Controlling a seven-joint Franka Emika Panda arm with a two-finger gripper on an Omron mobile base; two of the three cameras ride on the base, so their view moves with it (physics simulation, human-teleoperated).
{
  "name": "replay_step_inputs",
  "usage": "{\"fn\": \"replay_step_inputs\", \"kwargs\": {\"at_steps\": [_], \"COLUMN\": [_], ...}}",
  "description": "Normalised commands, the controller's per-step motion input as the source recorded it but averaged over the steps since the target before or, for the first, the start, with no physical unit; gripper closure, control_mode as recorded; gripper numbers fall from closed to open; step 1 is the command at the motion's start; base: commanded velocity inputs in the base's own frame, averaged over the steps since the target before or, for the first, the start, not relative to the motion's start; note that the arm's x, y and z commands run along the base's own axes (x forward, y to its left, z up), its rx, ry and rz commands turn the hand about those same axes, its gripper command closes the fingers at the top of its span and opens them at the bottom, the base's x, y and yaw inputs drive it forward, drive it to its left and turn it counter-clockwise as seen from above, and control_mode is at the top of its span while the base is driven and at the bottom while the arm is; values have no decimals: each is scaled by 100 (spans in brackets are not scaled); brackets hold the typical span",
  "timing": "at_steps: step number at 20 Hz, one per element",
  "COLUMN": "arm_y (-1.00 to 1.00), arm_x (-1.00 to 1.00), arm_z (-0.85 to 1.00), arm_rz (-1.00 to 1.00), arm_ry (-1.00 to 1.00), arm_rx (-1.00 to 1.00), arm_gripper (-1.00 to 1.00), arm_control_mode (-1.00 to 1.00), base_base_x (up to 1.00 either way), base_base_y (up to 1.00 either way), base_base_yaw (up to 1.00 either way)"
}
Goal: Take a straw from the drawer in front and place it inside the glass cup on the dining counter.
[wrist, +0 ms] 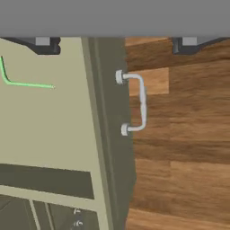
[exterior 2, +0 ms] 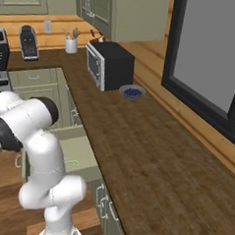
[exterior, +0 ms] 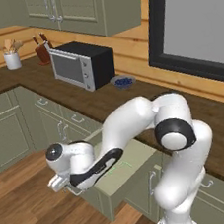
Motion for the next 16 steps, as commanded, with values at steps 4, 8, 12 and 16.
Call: {"fn": "replay_step_inputs", "kwargs": {"at_steps": [4, 8, 12, 16], "arm_y": [-83, -68, -35, -7], "arm_x": [55, 85, 78, 39], "arm_z": [71, 21, -26, -67], "arm_rz": [0, 0, 0, 3], "arm_ry": [9, 18, 19, 13], "arm_rx": [18, 5, 0, 0], "arm_gripper": [-100, -100, -100, -100], "arm_control_mode": [-100, -100, -100, -100], "base_base_x": [0, 0, 0, 0], "base_base_y": [0, 0, 0, 0], "base_base_yaw": [0, 0, 0, 0]}}
